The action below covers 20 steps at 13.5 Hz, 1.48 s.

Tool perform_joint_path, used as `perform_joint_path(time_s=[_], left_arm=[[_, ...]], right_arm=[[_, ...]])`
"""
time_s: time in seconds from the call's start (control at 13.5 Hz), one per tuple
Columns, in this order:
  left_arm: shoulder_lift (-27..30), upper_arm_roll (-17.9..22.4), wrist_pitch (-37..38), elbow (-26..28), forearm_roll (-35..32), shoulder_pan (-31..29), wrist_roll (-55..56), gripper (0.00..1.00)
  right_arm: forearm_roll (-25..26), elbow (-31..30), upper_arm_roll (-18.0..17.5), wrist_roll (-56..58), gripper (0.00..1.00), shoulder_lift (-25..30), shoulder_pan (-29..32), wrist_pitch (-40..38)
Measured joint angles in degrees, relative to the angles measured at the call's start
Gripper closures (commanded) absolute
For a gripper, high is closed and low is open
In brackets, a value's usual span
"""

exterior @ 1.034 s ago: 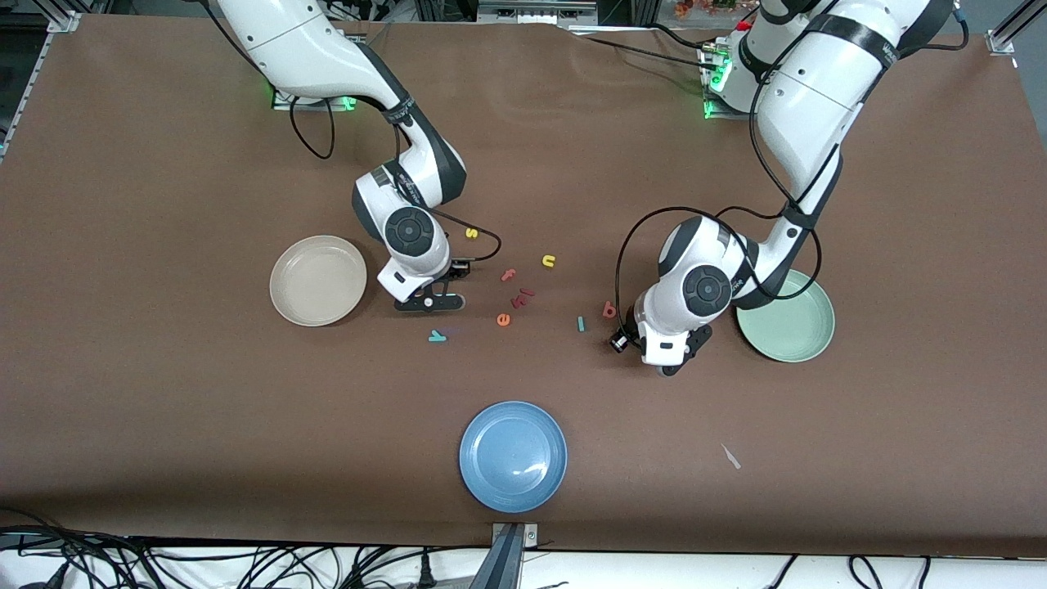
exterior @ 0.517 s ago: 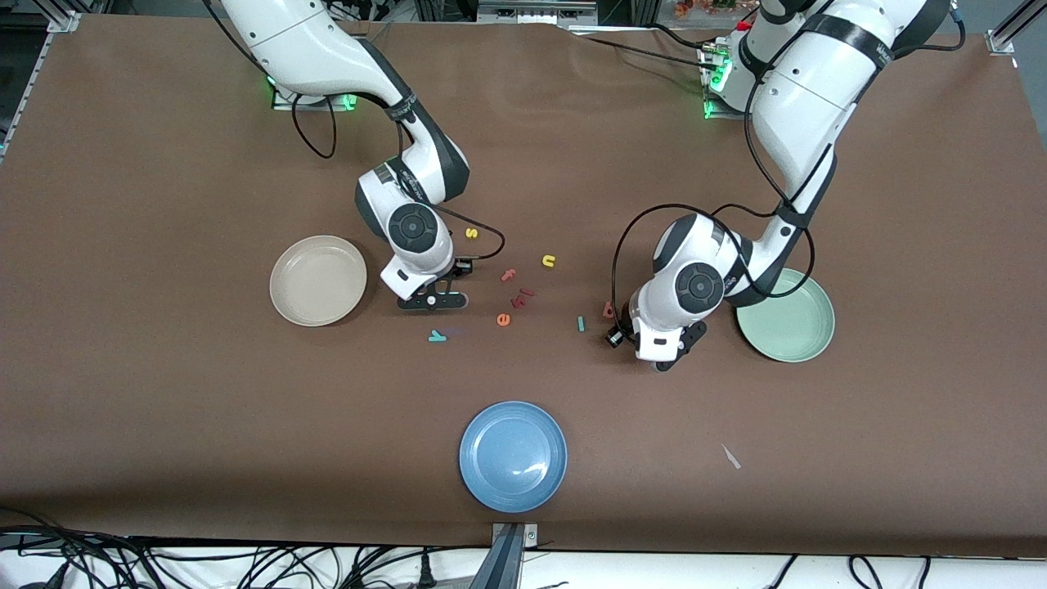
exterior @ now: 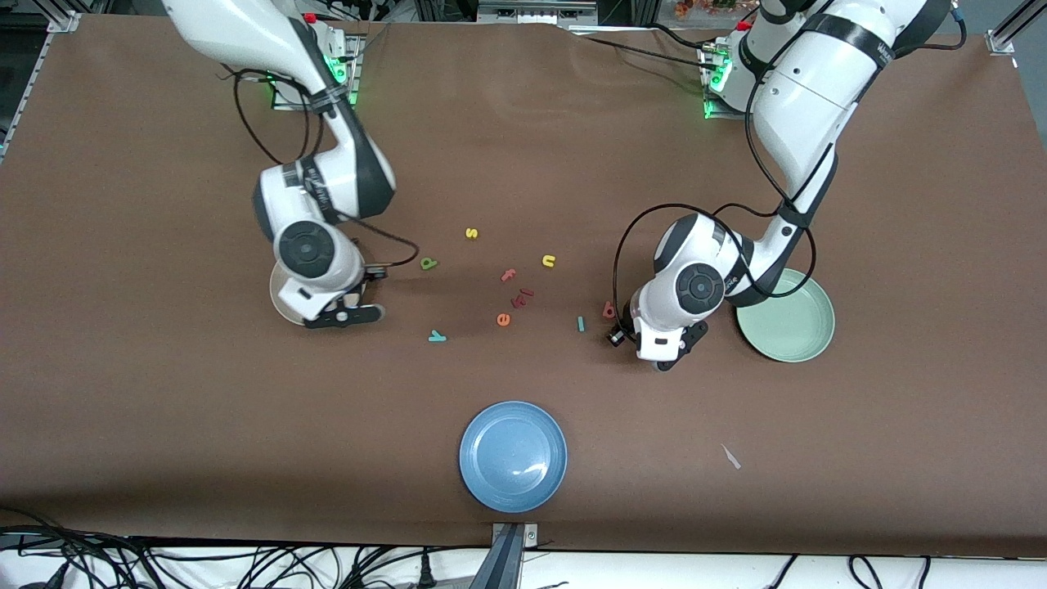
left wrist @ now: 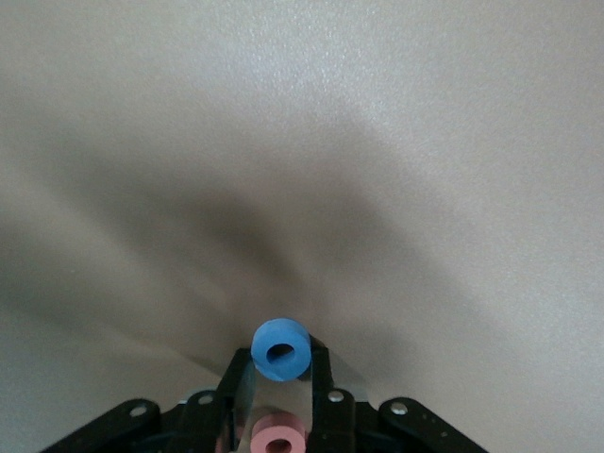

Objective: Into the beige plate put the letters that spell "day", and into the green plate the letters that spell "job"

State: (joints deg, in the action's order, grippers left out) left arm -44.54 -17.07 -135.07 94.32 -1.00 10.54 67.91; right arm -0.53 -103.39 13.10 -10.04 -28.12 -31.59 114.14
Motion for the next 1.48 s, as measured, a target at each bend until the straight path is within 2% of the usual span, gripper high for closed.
perform_joint_path(time_s=[0.07,0.15,0.22,0.44,0.74,0.96,1.03,1.11,1.26,1.48], left_arm=[[0.00,0.00,0.00,0.00,0.00,0.00,0.00,0.71],[0.00,0.01,0.01,0.00,0.00,0.00,0.00,0.72],[0.00,0.01,0.08,0.01,0.00,0.00,0.00,0.75],[0.08,0.03,0.39,-0.07,-0.01,-0.03,-0.01,0.76],[2.58,0.61,7.22,-1.94,-0.77,-1.56,-2.15,0.76],[9.03,0.64,17.16,-2.52,-0.85,-6.54,-8.63,0.77],[10.71,0.72,20.69,-2.45,-0.88,-8.94,-12.28,0.77],[11.78,0.82,23.25,-2.26,-0.93,-11.66,-16.54,0.76],[12.48,1.08,25.75,-1.59,-1.01,-18.19,-26.95,0.76],[12.12,1.29,26.10,0.10,-1.02,-27.61,-42.30,0.77]], right_arm=[[0.00,-1.50,1.19,1.22,0.65,-0.18,0.07,0.43],[-0.01,-3.48,1.93,1.98,0.01,-0.45,0.19,2.12],[-0.01,-5.47,2.17,2.14,0.00,-0.75,0.54,4.50],[-1.08,-7.71,2.17,2.13,0.00,-0.93,0.96,6.83],[-9.45,-5.57,1.69,-0.80,0.00,-0.39,0.43,4.36],[-11.32,-4.84,-1.78,-16.75,0.01,-0.24,-0.03,5.46],[-11.35,-4.91,-3.24,-22.99,0.08,-0.26,-0.21,7.00],[-11.42,-5.24,-4.47,-28.68,0.08,-0.27,-0.34,9.01],[-11.58,-6.41,-7.25,-40.80,0.08,-0.42,-0.36,13.58],[-11.59,-8.77,-10.79,-56.74,0.21,-0.77,-0.58,19.55]])
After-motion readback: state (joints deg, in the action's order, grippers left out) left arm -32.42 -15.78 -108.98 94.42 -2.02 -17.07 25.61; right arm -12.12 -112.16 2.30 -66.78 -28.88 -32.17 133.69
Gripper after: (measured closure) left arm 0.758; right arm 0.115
